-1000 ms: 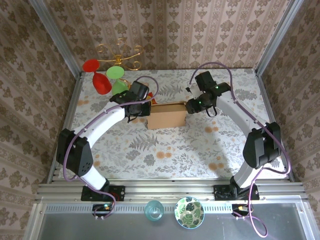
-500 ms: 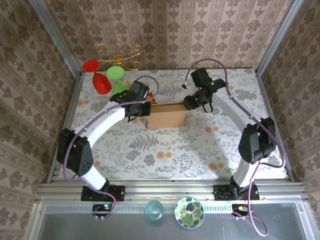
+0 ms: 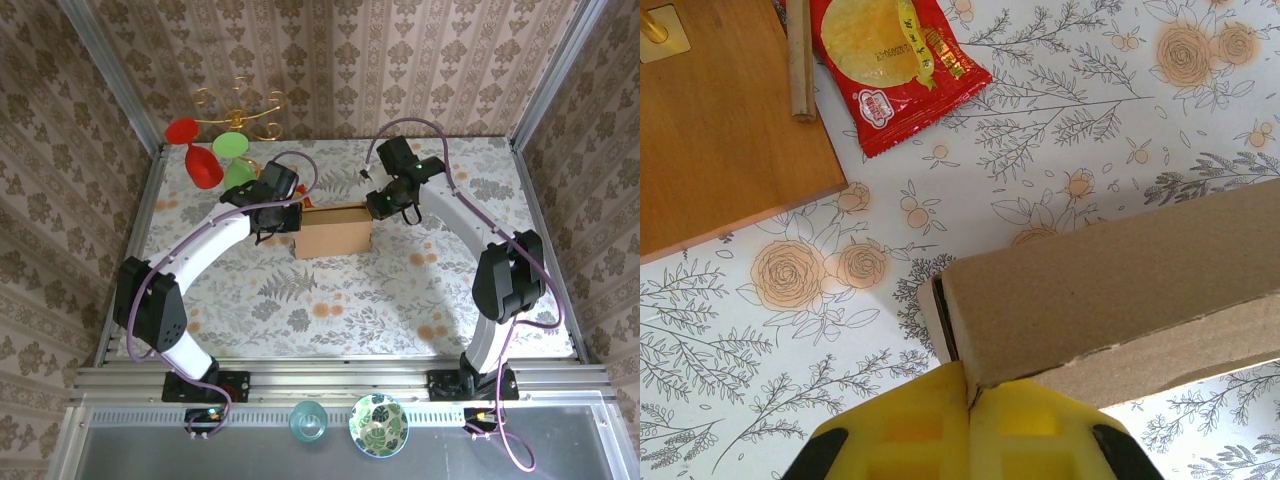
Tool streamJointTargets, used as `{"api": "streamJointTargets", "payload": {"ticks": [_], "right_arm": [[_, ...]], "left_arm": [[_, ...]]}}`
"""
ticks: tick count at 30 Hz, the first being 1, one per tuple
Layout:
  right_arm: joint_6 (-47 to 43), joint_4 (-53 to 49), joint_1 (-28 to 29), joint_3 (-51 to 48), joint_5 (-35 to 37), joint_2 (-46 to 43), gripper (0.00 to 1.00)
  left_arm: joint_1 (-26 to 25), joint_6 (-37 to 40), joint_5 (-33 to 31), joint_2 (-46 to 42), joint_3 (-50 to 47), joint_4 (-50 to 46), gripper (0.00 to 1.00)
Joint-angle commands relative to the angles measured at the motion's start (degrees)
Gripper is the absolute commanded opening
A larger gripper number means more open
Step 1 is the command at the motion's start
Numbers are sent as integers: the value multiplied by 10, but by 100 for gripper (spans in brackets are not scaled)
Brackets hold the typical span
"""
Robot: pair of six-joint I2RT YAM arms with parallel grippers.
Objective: Fold the paper box
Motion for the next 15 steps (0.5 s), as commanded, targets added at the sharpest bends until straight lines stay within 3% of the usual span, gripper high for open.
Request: {"api": "streamJointTargets", "payload": {"ticks": [1, 6, 15], "right_arm": [[-1, 2, 5, 21, 23, 0, 15], [9, -8, 10, 29, 26, -3, 0], [62, -76, 12, 72, 10, 6, 0]], "left_arm": [[-6, 11, 12, 30, -18, -75, 0], [-7, 10, 11, 31, -16, -76, 0], [-8, 1, 13, 27, -21, -73, 0]]}}
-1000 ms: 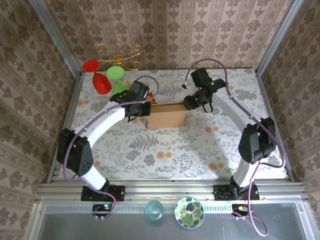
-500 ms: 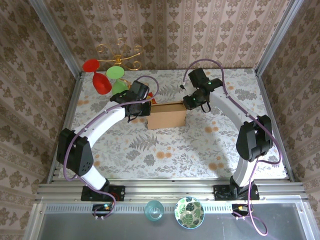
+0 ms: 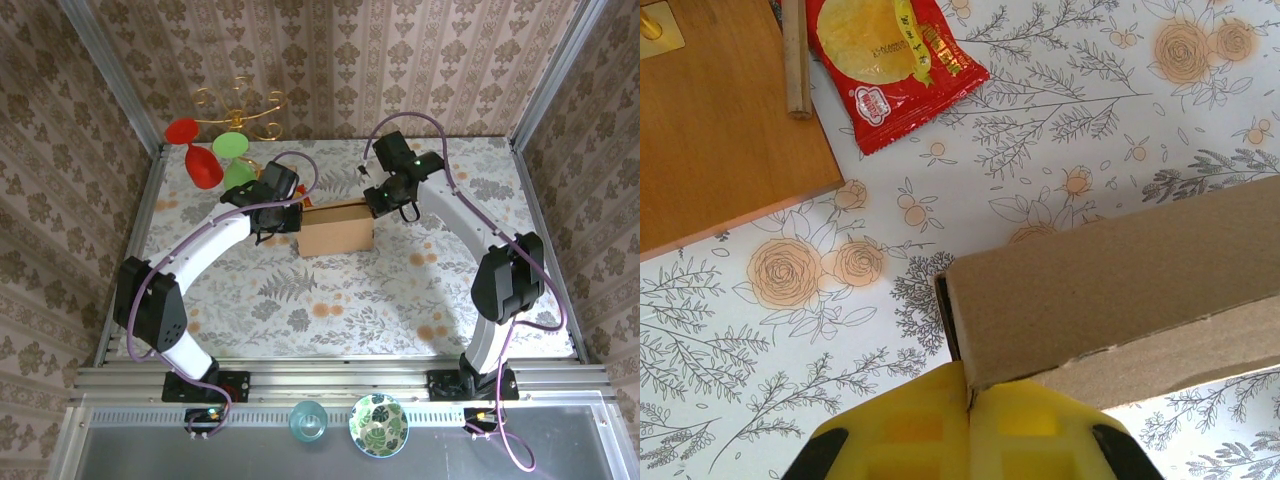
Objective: Fold the paper box
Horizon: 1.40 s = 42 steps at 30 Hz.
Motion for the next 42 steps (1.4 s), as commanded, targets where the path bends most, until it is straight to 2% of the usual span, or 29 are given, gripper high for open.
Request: {"api": "streamJointTargets", "payload": {"ticks": [1, 23, 35, 38, 42], "right_arm": [[34, -40, 1, 32, -9, 8, 0], [117, -200, 7, 148, -56, 67, 0], [145, -255, 7, 202, -69, 101, 0], [149, -254, 8, 198, -66, 100, 0], [150, -207, 11, 142, -63, 78, 0]], "left_arm": [[-7, 1, 11, 27, -22, -71, 0], [-29, -26, -1, 25, -24, -74, 0], [-34, -31, -3, 27, -27, -70, 0], [-35, -33, -4, 27, -27, -70, 0], [-35, -36, -4, 28, -28, -68, 0]]}}
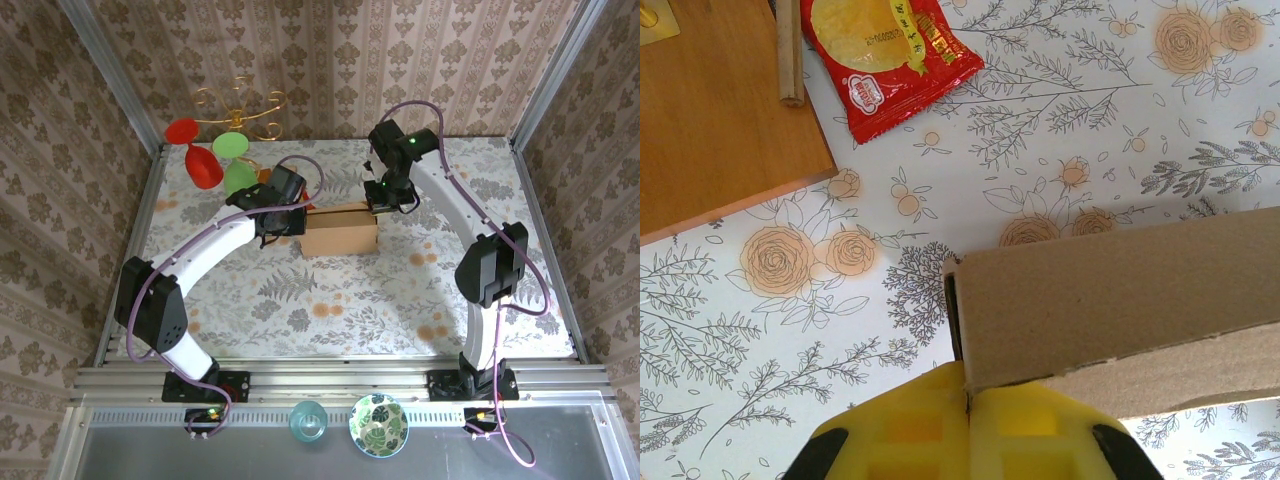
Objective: Fold the paper box
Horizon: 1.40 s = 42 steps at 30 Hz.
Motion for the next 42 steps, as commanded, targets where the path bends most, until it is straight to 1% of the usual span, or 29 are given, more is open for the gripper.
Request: {"api": "streamJointTargets", "payload": {"ticks": [1, 13, 19, 25, 28, 30, 36, 42], "right_arm": [[13, 28, 11, -49, -23, -18, 0], [13, 234, 43, -270, 38, -145, 0], [15, 305, 51, -367, 57, -191, 0], [11, 323, 53, -389, 68, -201, 0], [7, 321, 57, -388, 77, -199, 0], [7, 321, 59, -388, 80, -198, 0], [8, 314, 61, -381, 85, -191, 0], [10, 303, 62, -364, 88, -176, 0]], "left_arm": [[-9, -14, 22, 29, -28, -63, 0], [-9, -23, 26, 28, -41, -44, 0], [-6, -42, 39, 14, -50, -36, 1], [5, -75, 70, -12, -61, -26, 15], [12, -95, 86, -32, -70, -19, 26], [17, -109, 98, -49, -77, -11, 31], [38, -169, 144, -94, -97, 15, 41], [49, -238, 191, -128, -122, 59, 43]]}}
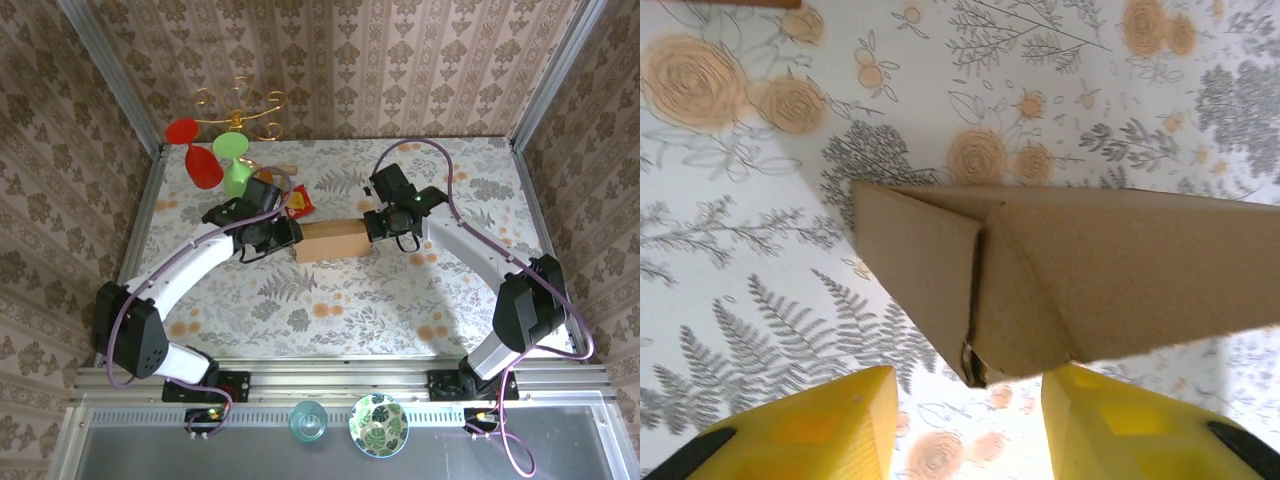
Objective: Fold the paper box
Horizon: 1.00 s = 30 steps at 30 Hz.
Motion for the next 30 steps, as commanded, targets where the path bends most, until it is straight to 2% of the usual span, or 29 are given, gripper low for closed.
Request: {"api": "streamJointTargets", "payload": {"ticks": [1, 9, 12, 15, 18, 20, 26, 30], "right_arm": [[-2, -30, 6, 9, 0, 28, 0], [-3, -35, 6, 20, 2, 37, 0], [-4, -35, 6, 23, 3, 40, 0], [-5, -36, 6, 23, 3, 41, 0], [-4, -35, 6, 23, 2, 43, 0], [-4, -35, 6, 24, 3, 44, 0], [-6, -36, 6, 25, 4, 45, 0], [-5, -36, 6, 25, 3, 46, 0]], "left_arm": [[9, -61, 49, -24, -11, 30, 44], [23, -150, 116, -54, -56, 132, 46], [26, -205, 104, -73, -68, 135, 47], [27, -280, 66, -104, -91, 149, 51], [27, -362, 20, -128, -121, 198, 73], [26, -414, 10, -127, -142, 249, 79], [13, -528, 31, -81, -156, 306, 75], [11, -549, 35, -54, -151, 319, 74]]}}
